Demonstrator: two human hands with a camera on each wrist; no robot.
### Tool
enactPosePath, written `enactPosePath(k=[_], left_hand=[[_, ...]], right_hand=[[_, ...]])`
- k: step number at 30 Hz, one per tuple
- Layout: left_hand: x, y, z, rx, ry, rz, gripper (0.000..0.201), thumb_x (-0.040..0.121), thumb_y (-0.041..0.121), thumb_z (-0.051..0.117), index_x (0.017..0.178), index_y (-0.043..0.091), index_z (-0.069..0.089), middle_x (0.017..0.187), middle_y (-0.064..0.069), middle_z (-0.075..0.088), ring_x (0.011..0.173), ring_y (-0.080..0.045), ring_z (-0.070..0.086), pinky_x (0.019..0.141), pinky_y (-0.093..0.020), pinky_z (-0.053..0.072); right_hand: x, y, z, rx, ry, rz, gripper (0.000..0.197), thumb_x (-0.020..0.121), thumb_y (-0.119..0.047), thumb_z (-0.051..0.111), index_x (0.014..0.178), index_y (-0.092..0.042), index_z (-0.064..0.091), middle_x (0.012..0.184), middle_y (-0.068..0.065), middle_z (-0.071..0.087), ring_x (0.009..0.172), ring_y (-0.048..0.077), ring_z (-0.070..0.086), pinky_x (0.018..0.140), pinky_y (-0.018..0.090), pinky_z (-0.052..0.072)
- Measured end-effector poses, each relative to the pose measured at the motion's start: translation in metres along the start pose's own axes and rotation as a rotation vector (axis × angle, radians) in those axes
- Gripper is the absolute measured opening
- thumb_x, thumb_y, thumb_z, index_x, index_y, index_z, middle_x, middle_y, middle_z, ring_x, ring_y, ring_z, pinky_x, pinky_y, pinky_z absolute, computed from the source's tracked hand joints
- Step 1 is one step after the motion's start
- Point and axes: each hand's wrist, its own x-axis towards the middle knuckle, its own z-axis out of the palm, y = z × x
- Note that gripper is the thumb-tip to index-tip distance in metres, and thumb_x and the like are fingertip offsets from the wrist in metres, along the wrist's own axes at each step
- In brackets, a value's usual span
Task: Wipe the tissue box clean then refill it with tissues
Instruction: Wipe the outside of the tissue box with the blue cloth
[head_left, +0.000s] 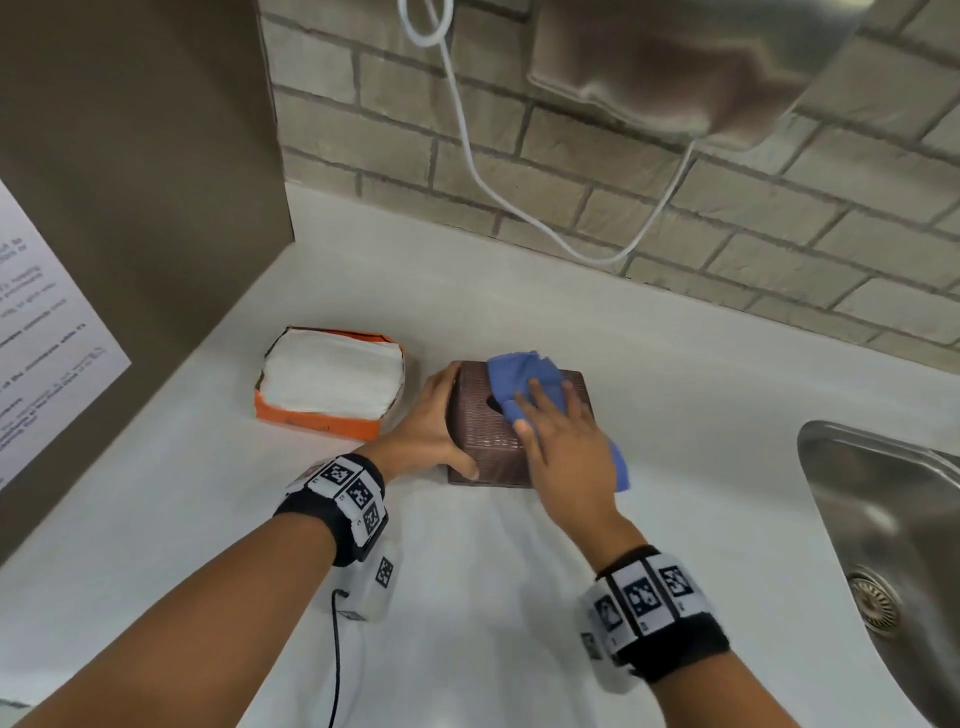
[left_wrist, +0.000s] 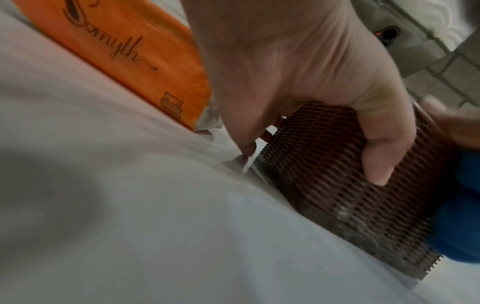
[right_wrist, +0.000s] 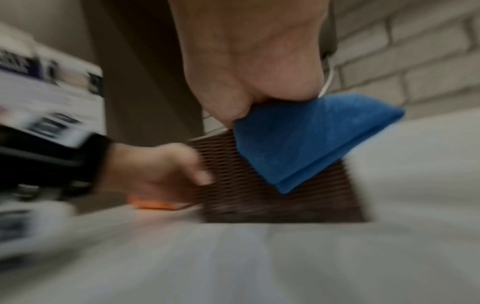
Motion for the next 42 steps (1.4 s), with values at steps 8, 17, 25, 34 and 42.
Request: enactPosePath(k=[8, 17, 25, 34, 42], left_hand=[[0.002, -0.003, -0.001, -0.014, 0.004, 0.008, 0.137, 0.036, 0.02, 0.086, 0.151, 0.019, 0.013, 0.143, 0.008, 0.023, 0.133, -0.009, 0.029, 0.107, -0.019, 0.032], [0.002, -0.003, 0.0, -0.034, -0.02, 0.01, 0.133, 0.042, 0.014, 0.087, 0.15, 0.03, 0.011, 0.144, 0.007, 0.021, 0.136, -0.013, 0.029, 0.114, -0.031, 0.034], [0.004, -0.007, 0.001, -0.045, 0.011, 0.057, 0.126, 0.042, 0.017, 0.085, 0.149, 0.024, 0.017, 0.142, 0.004, 0.026, 0.131, -0.011, 0.034, 0.106, -0.023, 0.039], [0.005, -0.009, 0.003, -0.09, -0.032, 0.043, 0.105, 0.043, 0.013, 0.084, 0.136, 0.023, 0.036, 0.136, 0.0, 0.035, 0.127, -0.014, 0.04, 0.103, -0.026, 0.043], [0.0, -0.004, 0.003, -0.094, -0.066, 0.04, 0.092, 0.041, 0.017, 0.08, 0.121, 0.046, 0.046, 0.138, -0.003, 0.038, 0.128, -0.016, 0.041, 0.103, -0.023, 0.042]], right_hand=[[-0.013, 0.027, -0.006, 0.074, -0.008, -0.186, 0.048, 0.096, -0.046, 0.026, 0.138, -0.031, 0.044, 0.145, -0.005, 0.046, 0.138, 0.022, 0.036, 0.113, 0.031, 0.027], [0.014, 0.011, -0.069, 0.701, 0.042, 0.157, 0.035, 0.098, -0.048, 0.034, 0.114, -0.033, 0.062, 0.131, 0.005, 0.058, 0.113, 0.0, 0.055, 0.099, 0.015, 0.041], [0.052, 0.003, -0.007, 0.05, -0.216, -0.206, 0.059, 0.087, -0.063, 0.012, 0.143, -0.047, 0.022, 0.158, -0.01, 0.016, 0.148, 0.022, 0.006, 0.117, 0.042, 0.024], [0.064, 0.0, -0.015, 0.288, -0.244, -0.341, 0.037, 0.097, -0.03, 0.046, 0.134, -0.029, 0.05, 0.147, -0.007, 0.042, 0.143, 0.015, 0.025, 0.112, 0.021, 0.021], [0.04, -0.006, -0.011, 0.157, -0.157, -0.476, 0.04, 0.093, -0.018, 0.038, 0.129, -0.019, 0.056, 0.137, -0.001, 0.054, 0.137, 0.016, 0.033, 0.11, 0.025, 0.03]])
